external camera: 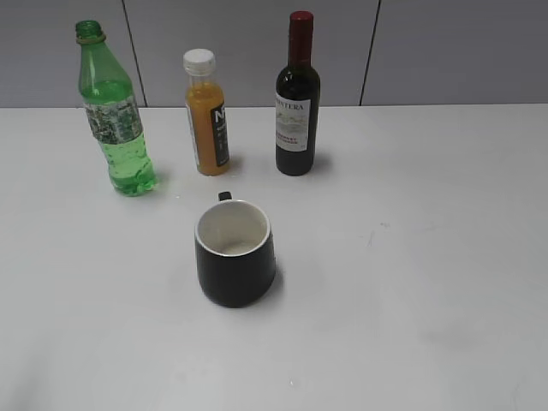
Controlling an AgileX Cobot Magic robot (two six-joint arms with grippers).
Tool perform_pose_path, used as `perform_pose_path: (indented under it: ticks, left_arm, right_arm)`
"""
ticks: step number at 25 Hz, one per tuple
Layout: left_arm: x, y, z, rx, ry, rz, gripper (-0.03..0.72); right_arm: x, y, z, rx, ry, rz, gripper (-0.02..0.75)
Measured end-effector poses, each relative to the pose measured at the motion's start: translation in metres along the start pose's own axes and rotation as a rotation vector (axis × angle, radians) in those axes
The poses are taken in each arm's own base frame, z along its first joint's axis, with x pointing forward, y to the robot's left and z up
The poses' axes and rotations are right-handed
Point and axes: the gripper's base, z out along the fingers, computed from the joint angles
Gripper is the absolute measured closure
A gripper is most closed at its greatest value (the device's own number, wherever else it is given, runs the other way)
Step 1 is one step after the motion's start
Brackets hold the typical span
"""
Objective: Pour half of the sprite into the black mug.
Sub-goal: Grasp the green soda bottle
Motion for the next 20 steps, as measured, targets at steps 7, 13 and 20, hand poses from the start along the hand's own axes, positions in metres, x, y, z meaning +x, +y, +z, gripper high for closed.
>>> perform_pose_path:
  ticks: [7, 13, 20]
  left_arm:
    - [-0.009, 0.006, 0.054, -0.033, -0.034, -0.007, 0.006]
    - [-0.005, -0.009, 0.102, 0.043, -0.052, -0.005, 0.015]
    - [0.019, -0.032, 0.163, 0.088, -0.057, 0.021, 0.021]
  right_arm:
    - [0.000, 0.000, 0.000, 0.000, -0.001, 0.000, 0.147]
    - [0.000, 0.000, 0.000, 0.000, -0.001, 0.000, 0.147]
    - [0.000, 0.000, 0.000, 0.000, -0.001, 0.000, 0.147]
